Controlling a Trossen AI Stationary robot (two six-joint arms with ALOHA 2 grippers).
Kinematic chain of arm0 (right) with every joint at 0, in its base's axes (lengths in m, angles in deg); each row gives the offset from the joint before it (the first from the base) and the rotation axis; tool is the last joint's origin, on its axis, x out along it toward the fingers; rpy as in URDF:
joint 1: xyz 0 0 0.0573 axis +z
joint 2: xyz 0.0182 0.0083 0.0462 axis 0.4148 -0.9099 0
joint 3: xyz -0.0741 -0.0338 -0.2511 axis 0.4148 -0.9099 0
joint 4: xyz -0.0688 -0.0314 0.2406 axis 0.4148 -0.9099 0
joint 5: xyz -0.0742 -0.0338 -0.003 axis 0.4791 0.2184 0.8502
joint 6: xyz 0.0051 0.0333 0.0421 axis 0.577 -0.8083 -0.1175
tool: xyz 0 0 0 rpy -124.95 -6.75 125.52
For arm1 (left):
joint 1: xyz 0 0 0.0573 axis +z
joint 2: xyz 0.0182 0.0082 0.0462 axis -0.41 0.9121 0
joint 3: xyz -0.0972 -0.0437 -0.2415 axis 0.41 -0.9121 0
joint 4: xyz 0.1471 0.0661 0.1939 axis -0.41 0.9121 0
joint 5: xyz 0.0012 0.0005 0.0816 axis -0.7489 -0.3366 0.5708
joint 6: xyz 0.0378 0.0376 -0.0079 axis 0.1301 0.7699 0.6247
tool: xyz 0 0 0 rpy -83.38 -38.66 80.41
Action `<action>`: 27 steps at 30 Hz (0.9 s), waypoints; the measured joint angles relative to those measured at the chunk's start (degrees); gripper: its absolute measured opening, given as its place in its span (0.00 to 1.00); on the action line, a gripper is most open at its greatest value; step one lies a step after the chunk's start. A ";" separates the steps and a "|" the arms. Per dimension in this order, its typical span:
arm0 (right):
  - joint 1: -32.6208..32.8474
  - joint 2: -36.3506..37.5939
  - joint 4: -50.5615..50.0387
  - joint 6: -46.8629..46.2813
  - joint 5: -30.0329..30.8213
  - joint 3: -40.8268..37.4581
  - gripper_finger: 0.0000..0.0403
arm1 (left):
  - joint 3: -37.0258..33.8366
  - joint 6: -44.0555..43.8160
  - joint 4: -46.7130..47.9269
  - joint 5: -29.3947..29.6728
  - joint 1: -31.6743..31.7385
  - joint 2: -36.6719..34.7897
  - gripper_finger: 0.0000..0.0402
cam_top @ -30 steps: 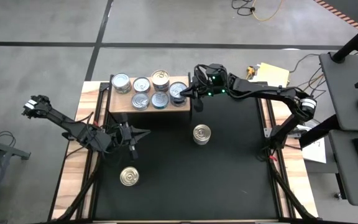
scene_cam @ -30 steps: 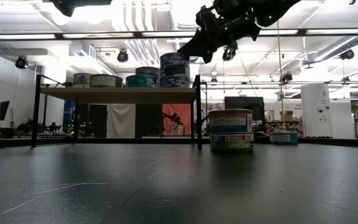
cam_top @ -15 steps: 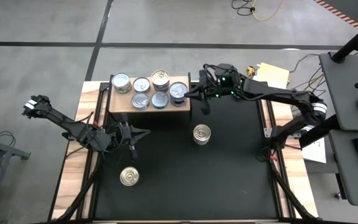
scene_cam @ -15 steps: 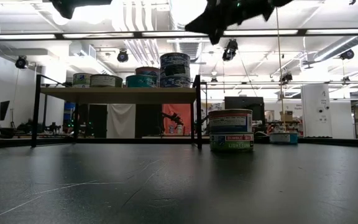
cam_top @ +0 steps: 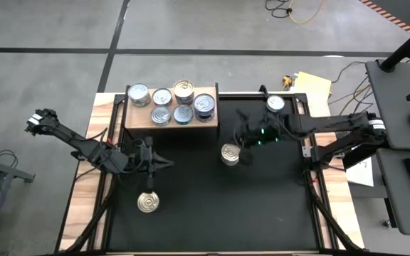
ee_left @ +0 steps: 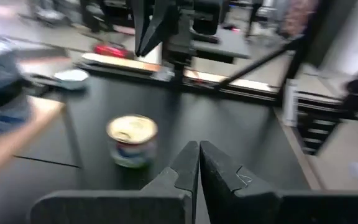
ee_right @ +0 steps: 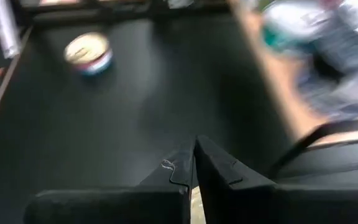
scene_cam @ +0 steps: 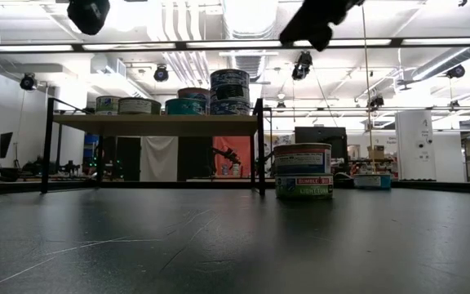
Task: Stack canned seafood by type on shelf
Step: Stack the blue/pink tuna can on top of the other blue/pink tuna can on the shelf
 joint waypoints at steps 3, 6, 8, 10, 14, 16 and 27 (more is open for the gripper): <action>4.36 0.94 1.85 -4.00 0.07 -4.16 0.02 | 0.00 -4.85 1.40 -4.18 -0.02 0.00 0.00; 8.47 1.23 5.11 -7.80 0.19 -9.33 0.02 | 0.00 -11.36 4.34 -6.83 -0.04 0.00 0.00; 10.85 1.21 7.45 -9.79 0.53 -12.44 0.02 | 0.00 -16.14 6.61 -8.49 -0.04 0.00 0.00; 12.72 1.11 9.44 -12.28 1.93 -14.77 0.02 | 0.00 -21.25 9.28 -12.34 -0.02 -0.02 0.00; 15.65 0.95 11.02 -17.62 7.06 -18.77 0.02 | 0.00 -29.43 12.73 -22.47 -0.07 -0.04 0.00; 16.60 0.95 11.61 -19.67 8.99 -20.00 0.02 | 0.00 -32.91 13.98 -24.91 -0.25 0.18 0.00; 19.67 -2.10 12.09 -26.15 18.37 -21.23 0.02 | 0.02 -44.67 22.07 -31.59 -1.86 2.10 0.00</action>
